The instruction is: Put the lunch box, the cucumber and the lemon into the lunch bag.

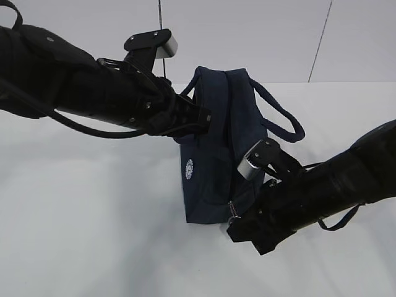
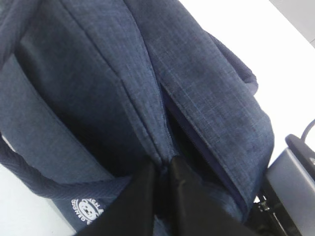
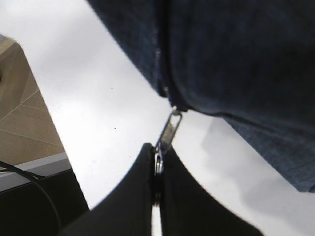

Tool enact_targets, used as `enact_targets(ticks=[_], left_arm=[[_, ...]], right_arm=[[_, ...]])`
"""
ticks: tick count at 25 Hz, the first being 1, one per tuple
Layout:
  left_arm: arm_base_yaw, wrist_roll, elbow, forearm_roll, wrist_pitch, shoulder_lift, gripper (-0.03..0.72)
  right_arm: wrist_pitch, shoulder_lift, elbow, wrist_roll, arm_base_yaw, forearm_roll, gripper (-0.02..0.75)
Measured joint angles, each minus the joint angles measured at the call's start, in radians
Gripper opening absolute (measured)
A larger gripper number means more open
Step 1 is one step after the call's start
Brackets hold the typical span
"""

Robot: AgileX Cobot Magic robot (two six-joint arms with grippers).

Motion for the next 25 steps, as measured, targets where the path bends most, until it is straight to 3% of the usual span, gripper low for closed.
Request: enact_targets(ticks=[13,25], left_arm=[[0.0,0.0,0.0,0.0,0.0,0.0,0.015],[0.0,0.0,0.0,0.0,0.0,0.0,0.015]], right_arm=[[-0.029,-0.048,0.0,0.143,0.0,-0.07,0.0],[-0.031,-0.113,0.0,0.155,0.0,-0.08,0.0]])
